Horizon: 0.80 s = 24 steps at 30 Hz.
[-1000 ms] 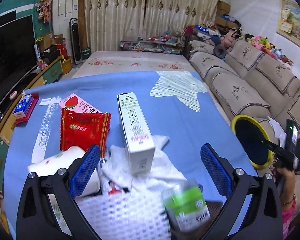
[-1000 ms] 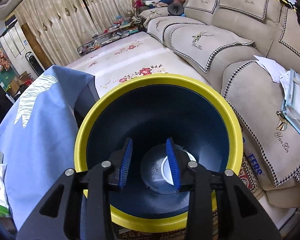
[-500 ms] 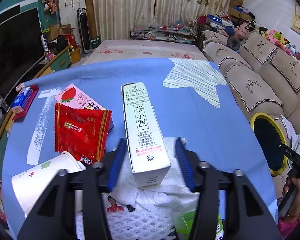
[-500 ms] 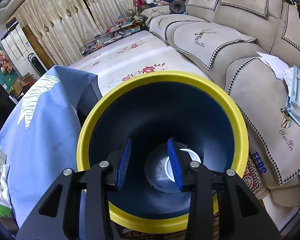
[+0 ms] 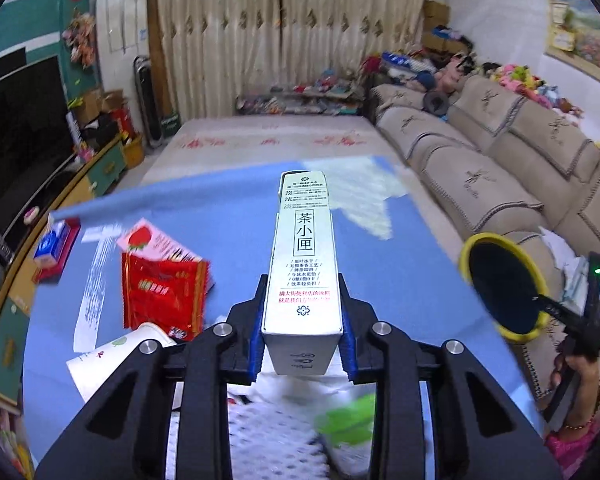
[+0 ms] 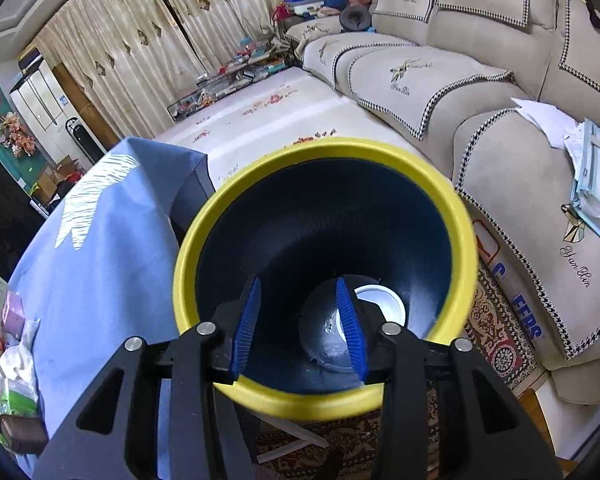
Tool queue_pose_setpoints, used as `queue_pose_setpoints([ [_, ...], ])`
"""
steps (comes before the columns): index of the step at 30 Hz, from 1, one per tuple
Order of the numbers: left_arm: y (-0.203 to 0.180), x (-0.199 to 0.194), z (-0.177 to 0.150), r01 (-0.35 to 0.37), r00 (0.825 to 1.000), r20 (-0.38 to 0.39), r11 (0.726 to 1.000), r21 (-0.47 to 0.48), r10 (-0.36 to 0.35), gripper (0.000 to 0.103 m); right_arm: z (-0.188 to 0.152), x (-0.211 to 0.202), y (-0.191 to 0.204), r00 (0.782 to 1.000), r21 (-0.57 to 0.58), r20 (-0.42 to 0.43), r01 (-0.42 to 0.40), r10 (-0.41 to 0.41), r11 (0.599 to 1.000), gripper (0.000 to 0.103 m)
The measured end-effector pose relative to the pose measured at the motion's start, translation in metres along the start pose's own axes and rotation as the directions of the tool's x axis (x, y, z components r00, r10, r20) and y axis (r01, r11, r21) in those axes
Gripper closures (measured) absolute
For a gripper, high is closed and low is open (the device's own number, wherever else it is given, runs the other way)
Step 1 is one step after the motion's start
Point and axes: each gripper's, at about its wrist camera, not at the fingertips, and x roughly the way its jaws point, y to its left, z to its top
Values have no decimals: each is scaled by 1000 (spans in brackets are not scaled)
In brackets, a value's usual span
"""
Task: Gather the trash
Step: 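Carry the tea box over the bin and open the left gripper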
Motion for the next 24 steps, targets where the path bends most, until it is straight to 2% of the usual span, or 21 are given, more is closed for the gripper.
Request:
queue_pose_setpoints([
  [5,-39,-26,9,86,995,35,994,61,-88,73,-5,-31,-9,999,-11,52,10,-9,1000,63],
  [9,-87,-29,15,183,982,26,976,121,-188,73,-11,-56,-27,994,2,94,48,-48,999,62],
  [14,-155,-4,17,288,957,-47,941,176,-285,73,-21,-74,-59,989,46,116,88,-93,995,61],
  [20,-225,46,13,333,942,-130,916,225,-310,73,-30,-81,-99,985,106,109,122,-133,987,61],
  [24,-259,85,10,352,930,-196,906,235,-311,73,-33,-79,-111,985,119,101,125,-137,985,61],
])
